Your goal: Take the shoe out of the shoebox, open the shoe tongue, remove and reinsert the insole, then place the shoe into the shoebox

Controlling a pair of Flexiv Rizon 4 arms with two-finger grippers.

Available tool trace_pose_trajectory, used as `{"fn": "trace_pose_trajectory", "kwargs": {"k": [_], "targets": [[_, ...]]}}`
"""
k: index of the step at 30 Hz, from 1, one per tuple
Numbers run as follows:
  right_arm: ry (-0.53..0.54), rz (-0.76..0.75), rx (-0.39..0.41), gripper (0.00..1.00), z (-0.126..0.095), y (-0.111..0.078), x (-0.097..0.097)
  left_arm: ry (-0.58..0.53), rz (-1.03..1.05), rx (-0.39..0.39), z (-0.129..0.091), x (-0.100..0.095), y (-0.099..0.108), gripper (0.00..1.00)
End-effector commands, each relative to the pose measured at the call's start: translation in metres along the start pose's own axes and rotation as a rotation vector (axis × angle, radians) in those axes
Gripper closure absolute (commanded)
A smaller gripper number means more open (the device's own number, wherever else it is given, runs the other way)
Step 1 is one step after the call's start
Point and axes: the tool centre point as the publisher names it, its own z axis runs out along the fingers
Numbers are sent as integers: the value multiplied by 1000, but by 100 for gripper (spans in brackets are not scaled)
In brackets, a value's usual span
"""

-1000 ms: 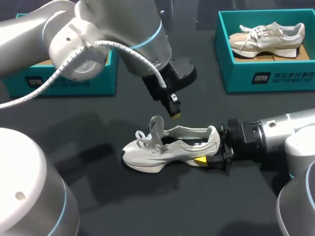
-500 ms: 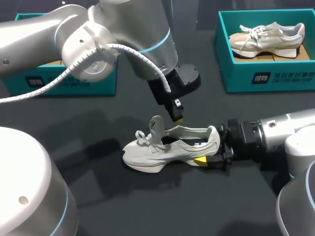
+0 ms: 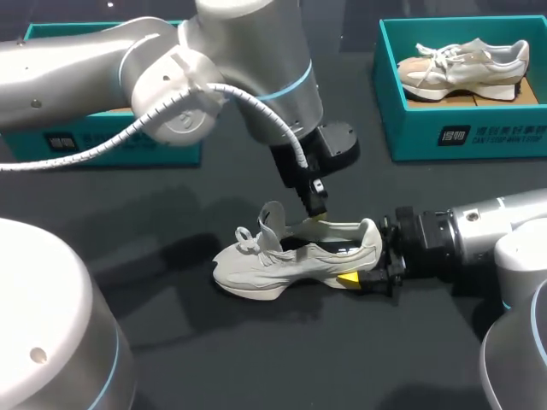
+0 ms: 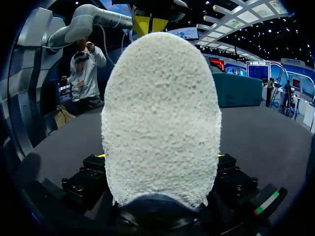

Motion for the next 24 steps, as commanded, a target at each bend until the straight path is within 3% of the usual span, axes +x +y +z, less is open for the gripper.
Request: {"fn": "trace_pose_trajectory", "kwargs": {"k": [1, 13, 24], "targets": [[0, 1, 4, 100, 1, 1, 0, 34, 3, -7, 28, -10, -14, 100], [0, 1, 4, 100, 1, 1, 0, 45, 59, -58, 60, -11, -15, 100], [0, 1, 4, 100, 1, 1, 0, 89, 57, -126, 82, -17, -3, 100]]}}
